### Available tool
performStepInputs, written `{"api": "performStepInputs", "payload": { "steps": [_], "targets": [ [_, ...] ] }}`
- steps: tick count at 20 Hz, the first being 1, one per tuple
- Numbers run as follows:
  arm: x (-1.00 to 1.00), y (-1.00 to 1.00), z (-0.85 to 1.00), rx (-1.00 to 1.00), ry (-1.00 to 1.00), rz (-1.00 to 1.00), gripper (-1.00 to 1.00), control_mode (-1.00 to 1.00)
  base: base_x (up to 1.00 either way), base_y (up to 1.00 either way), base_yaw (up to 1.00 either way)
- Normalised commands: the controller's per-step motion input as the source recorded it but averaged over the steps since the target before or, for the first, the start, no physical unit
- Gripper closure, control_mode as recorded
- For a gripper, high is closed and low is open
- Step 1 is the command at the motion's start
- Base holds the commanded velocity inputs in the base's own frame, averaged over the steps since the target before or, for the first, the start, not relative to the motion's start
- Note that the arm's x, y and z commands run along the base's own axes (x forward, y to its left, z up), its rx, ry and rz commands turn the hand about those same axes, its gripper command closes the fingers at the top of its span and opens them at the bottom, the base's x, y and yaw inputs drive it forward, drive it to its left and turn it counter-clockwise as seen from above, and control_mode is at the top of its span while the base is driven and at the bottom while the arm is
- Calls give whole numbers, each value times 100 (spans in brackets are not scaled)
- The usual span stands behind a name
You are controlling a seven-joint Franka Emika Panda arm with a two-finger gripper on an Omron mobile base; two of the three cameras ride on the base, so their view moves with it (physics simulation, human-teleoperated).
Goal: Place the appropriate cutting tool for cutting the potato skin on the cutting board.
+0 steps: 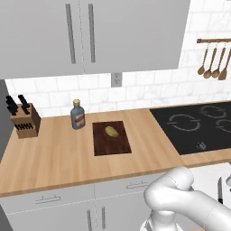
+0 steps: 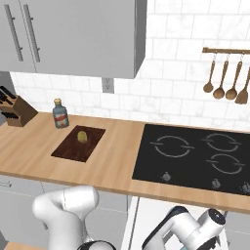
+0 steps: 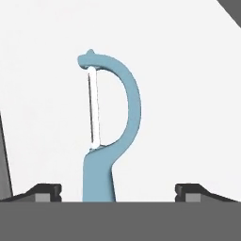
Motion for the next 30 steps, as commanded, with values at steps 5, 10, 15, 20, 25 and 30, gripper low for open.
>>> {"api": "performStepInputs", "payload": {
  "steps": [5,10,15,20,25,30],
  "targets": [
    [8,0,-23,0,0,0,-100,-100,0,0,0],
    [7,2,-25,0,0,0,-100,-100,0,0,0],
    [-4,21,-53,0,0,0,100,-100,0,0,0],
    [0,41,-51,0,0,0,100,-100,0,0,0],
    [-13,32,-54,0,0,0,100,-100,0,0,0],
    [-38,25,-34,0,-1,0,100,-100,0,0,0]
  ]
}}
